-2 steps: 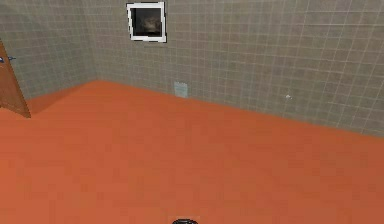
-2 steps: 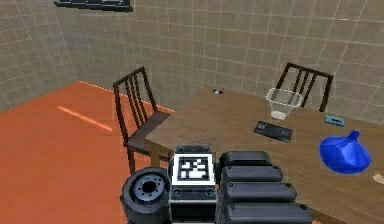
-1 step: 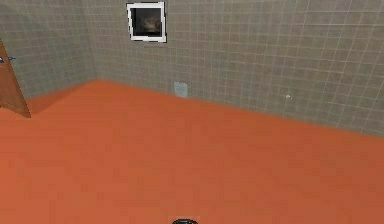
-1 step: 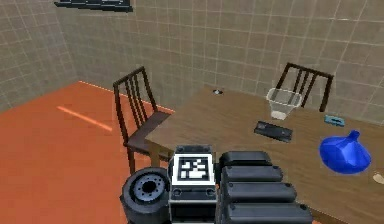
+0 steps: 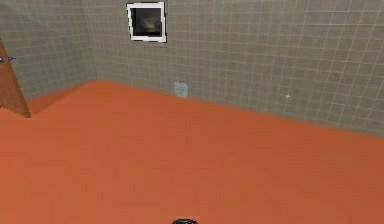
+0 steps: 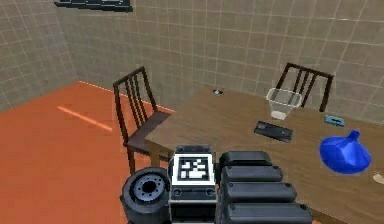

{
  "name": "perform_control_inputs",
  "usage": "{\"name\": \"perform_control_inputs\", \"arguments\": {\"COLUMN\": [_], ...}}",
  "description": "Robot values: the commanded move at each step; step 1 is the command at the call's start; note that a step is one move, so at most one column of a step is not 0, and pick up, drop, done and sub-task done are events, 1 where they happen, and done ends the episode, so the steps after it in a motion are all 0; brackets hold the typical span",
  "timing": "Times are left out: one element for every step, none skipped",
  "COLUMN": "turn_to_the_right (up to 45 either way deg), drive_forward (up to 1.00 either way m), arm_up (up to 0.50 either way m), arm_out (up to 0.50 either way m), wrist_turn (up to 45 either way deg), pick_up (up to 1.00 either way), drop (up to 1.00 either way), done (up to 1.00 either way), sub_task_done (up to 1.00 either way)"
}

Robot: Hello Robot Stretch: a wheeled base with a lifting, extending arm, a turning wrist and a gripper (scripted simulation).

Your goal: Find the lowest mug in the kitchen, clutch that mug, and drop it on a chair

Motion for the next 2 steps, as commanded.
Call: {"name": "perform_control_inputs", "arguments": {"turn_to_the_right": [39.0,45.0], "drive_forward": [0.0,0.0], "arm_up": [0.0,0.0], "arm_out": [0.0,0.0], "wrist_turn": [0.0,0.0], "pick_up": [0.0,0.0], "drop": [0.0,0.0], "done": [0.0,0.0], "sub_task_done": [0.0,0.0]}}
